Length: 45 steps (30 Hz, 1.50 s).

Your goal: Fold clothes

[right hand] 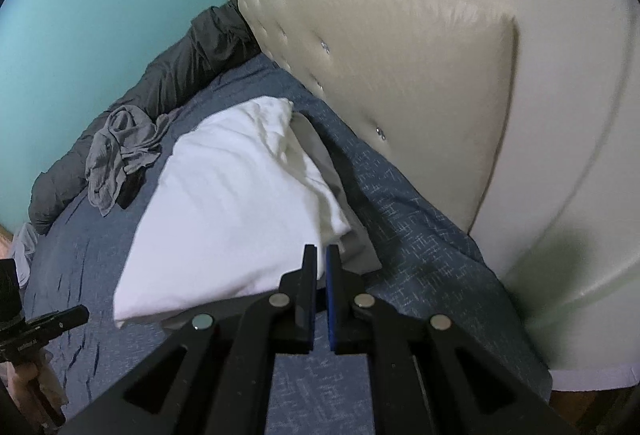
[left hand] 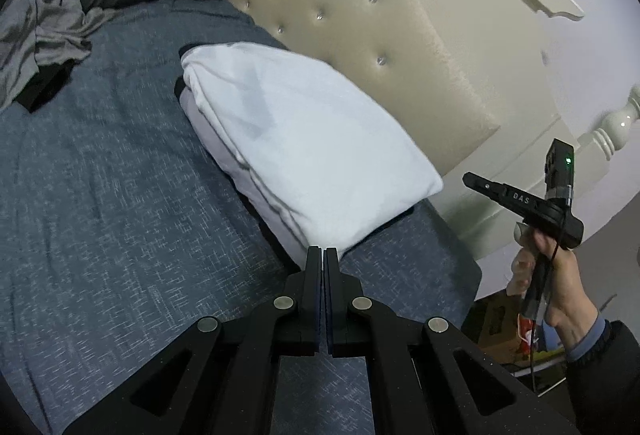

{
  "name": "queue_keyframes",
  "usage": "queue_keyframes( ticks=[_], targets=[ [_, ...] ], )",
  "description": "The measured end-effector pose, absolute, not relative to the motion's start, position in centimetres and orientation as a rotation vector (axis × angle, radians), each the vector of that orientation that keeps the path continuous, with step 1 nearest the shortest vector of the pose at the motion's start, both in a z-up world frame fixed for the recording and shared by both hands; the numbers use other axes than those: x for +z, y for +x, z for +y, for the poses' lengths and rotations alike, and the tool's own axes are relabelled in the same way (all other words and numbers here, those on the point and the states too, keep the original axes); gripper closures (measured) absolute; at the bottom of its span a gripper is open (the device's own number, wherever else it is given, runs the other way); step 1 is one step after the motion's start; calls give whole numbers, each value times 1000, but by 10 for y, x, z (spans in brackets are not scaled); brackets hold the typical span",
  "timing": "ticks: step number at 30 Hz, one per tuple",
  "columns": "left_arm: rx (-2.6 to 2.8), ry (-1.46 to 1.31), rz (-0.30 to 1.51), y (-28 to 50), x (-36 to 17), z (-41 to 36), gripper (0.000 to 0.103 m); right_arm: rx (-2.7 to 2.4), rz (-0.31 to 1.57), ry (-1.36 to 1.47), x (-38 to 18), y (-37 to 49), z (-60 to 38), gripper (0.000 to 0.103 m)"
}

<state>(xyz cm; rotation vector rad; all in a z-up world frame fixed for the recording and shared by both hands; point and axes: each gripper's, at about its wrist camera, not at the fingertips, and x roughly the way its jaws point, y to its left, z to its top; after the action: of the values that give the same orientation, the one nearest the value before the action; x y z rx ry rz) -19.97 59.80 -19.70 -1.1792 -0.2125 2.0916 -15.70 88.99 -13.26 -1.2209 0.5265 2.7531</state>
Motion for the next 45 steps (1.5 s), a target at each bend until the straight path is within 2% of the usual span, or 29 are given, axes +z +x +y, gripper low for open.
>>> queue_keyframes(
  ticks=[5,13,15,19,21,22,26,29,32,36,40,42,45],
  targets=[
    [2127,-1118,-181,-179,-166,592,100,2797,488,-1153,-107,-137,867,100],
    [2171,-1036,-150,-146,-125,577,84,2829,471,-1051,-72,-100,836,99],
    [2177,-1018,-145,-138,-115,573,77,2834,490,-1025,-65,-89,830,99],
    [2190,-981,-127,-120,-99,568,75,2836,475,-994,-50,-68,816,98],
    [2195,-964,-117,-111,-92,565,71,2841,465,-981,-43,-59,810,98],
    [2198,-958,-111,-106,-88,564,66,2847,458,-972,-39,-53,806,97],
    [2214,-928,-81,-87,-76,559,62,2866,460,-935,-23,-32,790,88],
    [2225,-903,-66,-73,-67,554,60,2882,440,-914,-12,-17,776,87],
    [2239,-880,-53,-60,-60,548,53,2895,392,-885,-1,-2,763,86],
    [2245,-862,-48,-46,-54,540,53,2907,409,-853,7,17,751,70],
    [2256,-836,-43,-30,-46,532,51,2900,355,-831,14,33,736,69],
    [2259,-820,-39,-23,-43,528,45,2898,326,-819,18,42,728,68],
    [2263,-795,-35,-13,-38,524,43,2888,293,-807,23,55,715,63]
  ],
)
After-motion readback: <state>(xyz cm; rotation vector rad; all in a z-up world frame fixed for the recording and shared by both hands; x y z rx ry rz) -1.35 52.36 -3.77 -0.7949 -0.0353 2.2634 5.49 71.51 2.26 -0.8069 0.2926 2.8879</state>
